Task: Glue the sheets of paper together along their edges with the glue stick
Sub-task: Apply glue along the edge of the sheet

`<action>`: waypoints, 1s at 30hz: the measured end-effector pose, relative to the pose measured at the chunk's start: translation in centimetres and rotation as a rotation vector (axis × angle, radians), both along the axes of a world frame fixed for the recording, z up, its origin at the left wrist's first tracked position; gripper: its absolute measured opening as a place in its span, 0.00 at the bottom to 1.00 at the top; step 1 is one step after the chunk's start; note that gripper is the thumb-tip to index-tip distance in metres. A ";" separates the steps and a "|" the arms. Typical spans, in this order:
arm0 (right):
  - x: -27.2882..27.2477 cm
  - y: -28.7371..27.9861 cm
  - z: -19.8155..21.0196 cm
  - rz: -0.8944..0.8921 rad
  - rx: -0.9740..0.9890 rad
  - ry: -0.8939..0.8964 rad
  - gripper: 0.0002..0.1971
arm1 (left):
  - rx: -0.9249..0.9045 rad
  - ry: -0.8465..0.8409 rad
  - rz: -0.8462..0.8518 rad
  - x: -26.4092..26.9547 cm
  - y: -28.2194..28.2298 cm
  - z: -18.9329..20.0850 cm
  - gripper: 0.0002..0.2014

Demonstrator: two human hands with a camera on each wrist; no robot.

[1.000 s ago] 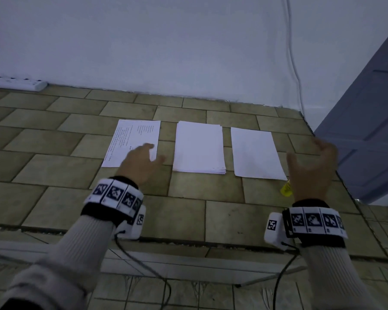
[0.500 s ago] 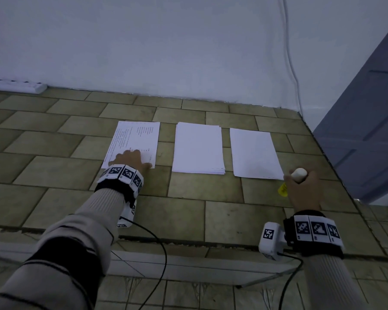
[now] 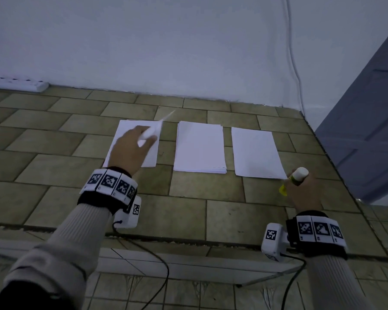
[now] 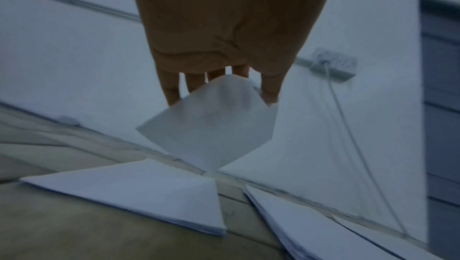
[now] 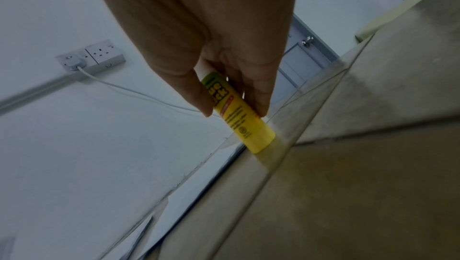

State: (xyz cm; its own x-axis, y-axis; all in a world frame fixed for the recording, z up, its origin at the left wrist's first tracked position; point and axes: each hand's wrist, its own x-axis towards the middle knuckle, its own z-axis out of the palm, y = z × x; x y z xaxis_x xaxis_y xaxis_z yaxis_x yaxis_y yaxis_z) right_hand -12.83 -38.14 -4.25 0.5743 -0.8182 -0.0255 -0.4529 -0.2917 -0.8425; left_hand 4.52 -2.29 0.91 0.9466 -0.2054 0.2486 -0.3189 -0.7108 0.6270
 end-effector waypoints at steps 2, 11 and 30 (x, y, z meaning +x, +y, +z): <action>0.0 -0.1 0.1 0.017 0.001 0.012 0.19 | -0.062 0.042 -0.208 -1.9 -0.8 0.3 0.19; -0.1 0.3 0.7 0.158 -0.043 0.069 0.21 | 0.407 0.085 -0.766 -7.9 -1.7 -5.0 0.30; 0.6 7.0 4.2 0.602 0.202 -0.071 0.11 | 0.856 0.153 -0.390 -10.6 -2.4 -5.4 0.52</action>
State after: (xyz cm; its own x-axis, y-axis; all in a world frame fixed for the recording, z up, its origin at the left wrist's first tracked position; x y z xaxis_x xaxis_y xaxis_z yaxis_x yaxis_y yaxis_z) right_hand -12.25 -31.16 -0.08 0.9380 -0.3348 -0.0903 -0.2000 -0.3096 -0.9296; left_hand -6.10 -4.65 -4.46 0.7825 -0.5688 -0.2532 -0.5885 -0.8085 -0.0023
